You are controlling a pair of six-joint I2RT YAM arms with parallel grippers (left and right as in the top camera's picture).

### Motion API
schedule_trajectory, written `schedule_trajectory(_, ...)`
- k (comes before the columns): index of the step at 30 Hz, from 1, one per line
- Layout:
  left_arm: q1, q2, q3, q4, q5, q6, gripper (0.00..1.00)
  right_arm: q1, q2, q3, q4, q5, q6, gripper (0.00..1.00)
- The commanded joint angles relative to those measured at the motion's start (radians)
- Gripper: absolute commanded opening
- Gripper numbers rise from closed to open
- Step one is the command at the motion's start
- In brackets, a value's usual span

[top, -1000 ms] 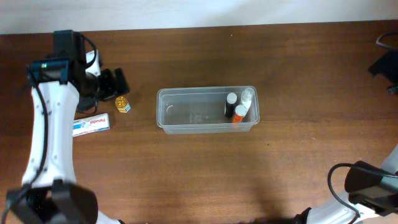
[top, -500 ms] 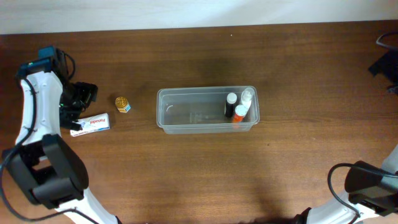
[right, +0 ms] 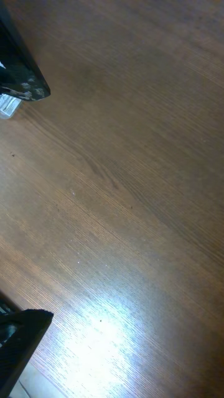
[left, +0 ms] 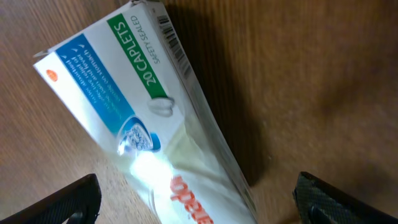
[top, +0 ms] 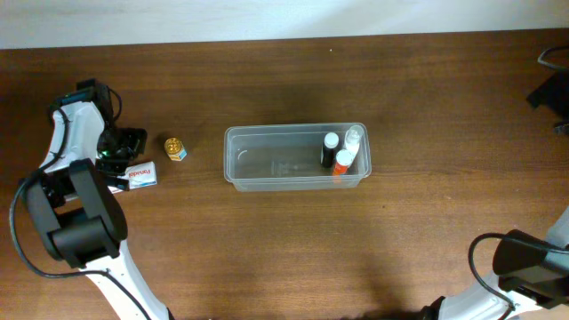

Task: Pack container
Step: 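Move the left gripper down onto the Panadol box and grasp it, then lift the Panadol box and carry it right over the container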

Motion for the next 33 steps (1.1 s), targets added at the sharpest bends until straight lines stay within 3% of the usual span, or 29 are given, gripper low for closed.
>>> schedule_trajectory(1,0.008,0.021,0.0,0.009,-0.042,-0.016,0.99,-0.003,-0.008,-0.002,-0.005,0.012,-0.002,0.99)
schedule_trajectory(8,0.008,0.021,-0.09,0.114,-0.06,0.037,0.99,-0.003,-0.008,-0.002,-0.005,0.012,-0.002,0.98)
schedule_trajectory(17,0.008,0.021,-0.166,0.177,-0.06,0.084,0.83,-0.003,-0.008,-0.002,-0.005,0.012,-0.002,0.98)
schedule_trajectory(22,0.008,0.021,-0.166,0.182,-0.06,0.237,0.79,-0.003,-0.008,-0.002,-0.005,0.012,-0.002,0.98)
schedule_trajectory(24,0.008,0.021,-0.166,0.181,-0.055,0.303,0.84,-0.003,-0.008,-0.002,-0.005,0.012,-0.002,0.98)
schedule_trajectory(29,0.008,0.021,-0.166,0.181,-0.002,0.516,0.84,-0.003,-0.008,-0.002,-0.005,0.012,-0.002,0.98)
schedule_trajectory(33,0.007,0.021,-0.166,0.175,0.021,0.666,0.79,-0.003,-0.008,-0.002,-0.005,0.012,-0.002,0.99)
